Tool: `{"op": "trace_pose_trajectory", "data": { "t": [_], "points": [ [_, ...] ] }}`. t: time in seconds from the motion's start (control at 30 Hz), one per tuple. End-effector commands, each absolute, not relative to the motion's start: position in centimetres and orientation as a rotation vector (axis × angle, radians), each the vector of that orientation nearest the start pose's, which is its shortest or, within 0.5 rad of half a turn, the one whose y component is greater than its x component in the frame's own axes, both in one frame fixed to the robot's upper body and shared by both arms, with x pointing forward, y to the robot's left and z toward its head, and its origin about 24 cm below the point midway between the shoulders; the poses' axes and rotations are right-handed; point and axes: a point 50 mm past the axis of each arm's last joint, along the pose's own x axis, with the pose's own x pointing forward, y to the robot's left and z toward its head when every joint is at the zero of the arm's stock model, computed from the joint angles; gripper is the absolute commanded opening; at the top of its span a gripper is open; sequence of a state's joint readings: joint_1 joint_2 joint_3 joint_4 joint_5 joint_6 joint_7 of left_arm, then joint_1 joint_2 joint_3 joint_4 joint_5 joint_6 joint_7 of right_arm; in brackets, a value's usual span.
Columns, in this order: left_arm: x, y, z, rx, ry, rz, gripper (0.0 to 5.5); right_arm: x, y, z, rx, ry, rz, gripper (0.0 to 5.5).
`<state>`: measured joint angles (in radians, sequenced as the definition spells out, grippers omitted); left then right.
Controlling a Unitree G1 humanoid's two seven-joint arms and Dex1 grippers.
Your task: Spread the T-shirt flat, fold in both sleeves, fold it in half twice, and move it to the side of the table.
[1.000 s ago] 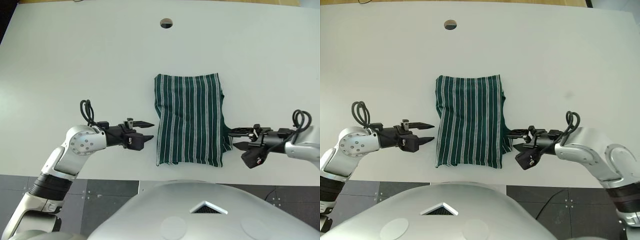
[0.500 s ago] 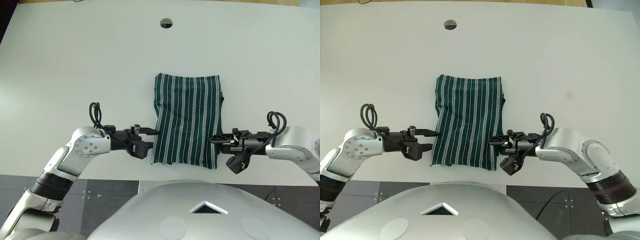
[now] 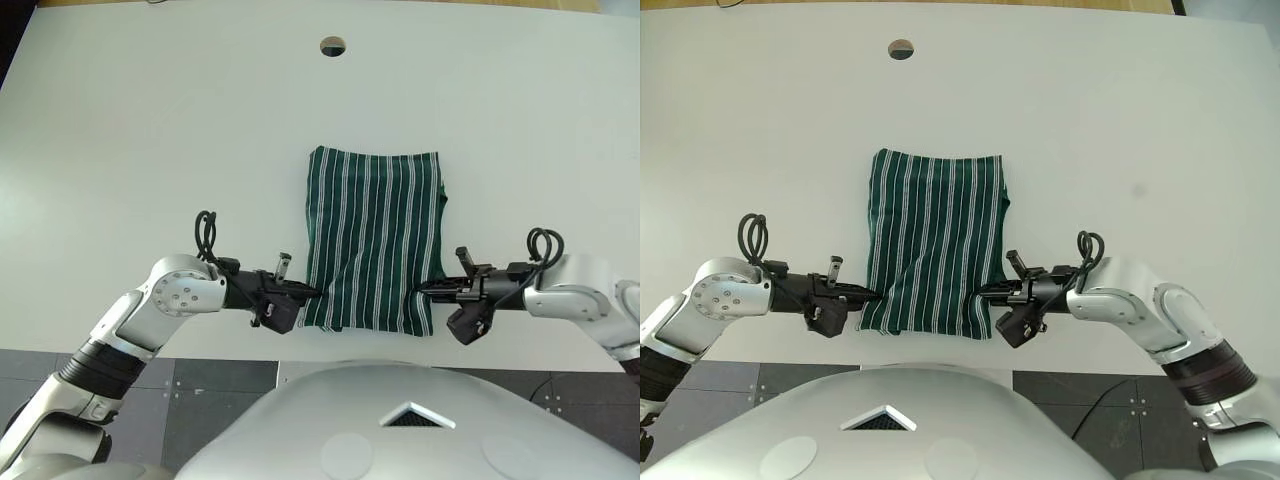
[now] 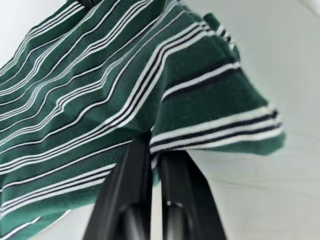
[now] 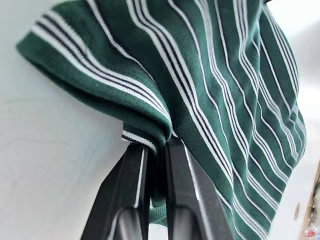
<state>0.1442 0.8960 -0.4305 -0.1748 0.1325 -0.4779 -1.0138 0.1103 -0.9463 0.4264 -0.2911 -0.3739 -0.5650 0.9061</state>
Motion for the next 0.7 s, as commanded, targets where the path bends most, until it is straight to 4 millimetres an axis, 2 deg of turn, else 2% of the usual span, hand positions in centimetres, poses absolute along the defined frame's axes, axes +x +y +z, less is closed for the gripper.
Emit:
{"op": "trace_pose_trajectory", "data": {
  "t": [0.03,0.13,0.2,0.3,0.4,0.53,0.7],
  "points": [
    [16.0,18.1,4.5,0.772,0.242,-1.626,0.10,15.9,-15.9,6.2,-0.973,0.029,1.582,0.21],
    [18.8,18.1,6.2,0.631,0.202,-1.469,0.10,17.2,-16.4,6.6,-0.776,0.141,1.483,0.21],
    [20.3,18.3,6.4,0.608,0.210,-1.374,0.10,17.8,-16.8,6.9,-0.693,0.177,1.440,0.21],
    [21.3,18.3,6.2,0.590,0.235,-1.305,0.10,18.9,-16.8,8.3,-0.573,0.201,1.371,0.21],
    [22.6,18.1,6.6,0.520,0.262,-1.230,0.10,19.8,-16.8,9.0,-0.511,0.226,1.318,0.21],
    [24.6,17.6,7.1,0.432,0.297,-1.146,0.10,21.2,-17.3,8.8,-0.421,0.301,1.215,0.21],
    [27.0,16.7,7.1,0.364,0.323,-1.033,0.10,24.0,-17.9,9.2,-0.327,0.365,1.075,0.21]
  ]
}}
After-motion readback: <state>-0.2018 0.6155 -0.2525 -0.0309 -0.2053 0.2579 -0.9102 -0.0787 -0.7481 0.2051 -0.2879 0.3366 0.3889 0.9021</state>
